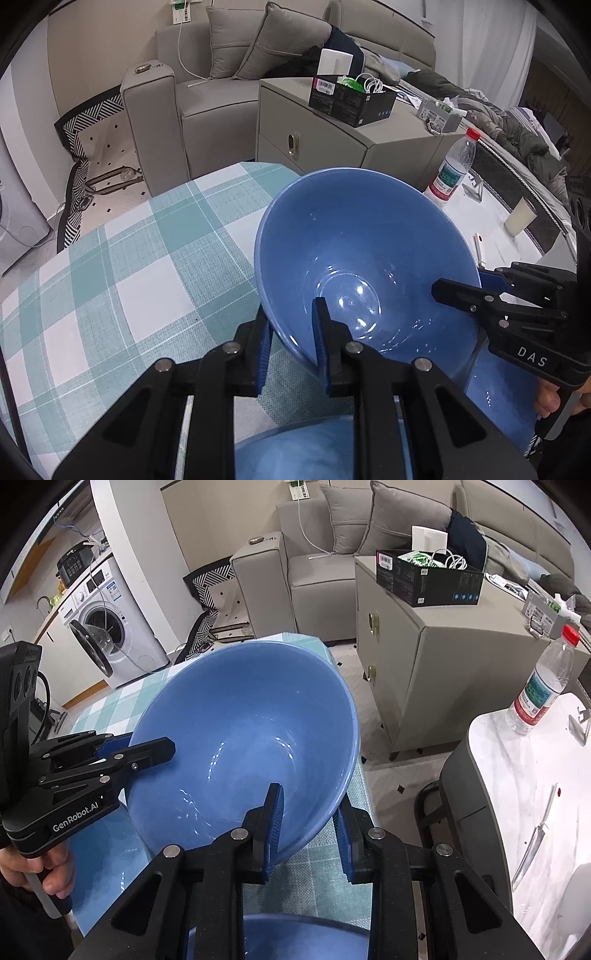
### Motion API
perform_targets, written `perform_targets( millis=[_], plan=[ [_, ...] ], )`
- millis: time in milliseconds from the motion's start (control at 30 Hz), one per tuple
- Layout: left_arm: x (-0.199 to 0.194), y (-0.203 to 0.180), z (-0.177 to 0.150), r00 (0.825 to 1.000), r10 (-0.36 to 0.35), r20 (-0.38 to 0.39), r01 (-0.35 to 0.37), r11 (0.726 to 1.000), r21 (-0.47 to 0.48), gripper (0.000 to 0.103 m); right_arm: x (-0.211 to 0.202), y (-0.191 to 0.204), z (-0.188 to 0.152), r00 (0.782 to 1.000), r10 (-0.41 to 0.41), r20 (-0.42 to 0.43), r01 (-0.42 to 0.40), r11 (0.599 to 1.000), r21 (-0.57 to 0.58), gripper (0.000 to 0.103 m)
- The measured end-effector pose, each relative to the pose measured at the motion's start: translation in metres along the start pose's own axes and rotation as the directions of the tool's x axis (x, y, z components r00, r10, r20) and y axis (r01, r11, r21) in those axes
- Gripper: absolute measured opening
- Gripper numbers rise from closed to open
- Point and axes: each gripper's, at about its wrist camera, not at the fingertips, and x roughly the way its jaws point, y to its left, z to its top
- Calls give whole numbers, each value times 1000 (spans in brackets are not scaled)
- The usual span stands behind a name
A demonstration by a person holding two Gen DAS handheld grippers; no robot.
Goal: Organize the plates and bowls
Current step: 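Lift the blue bowl with both tools and tilt it over another bowl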
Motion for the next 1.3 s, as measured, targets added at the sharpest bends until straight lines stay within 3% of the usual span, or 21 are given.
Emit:
perform_targets(
  millis=[1300],
  plan=[
    [-81, -15, -15, 990, 31, 136, -32, 1000, 1, 19, -90, 25, -20, 987, 33, 159, -29, 999, -26, 27]
  ],
)
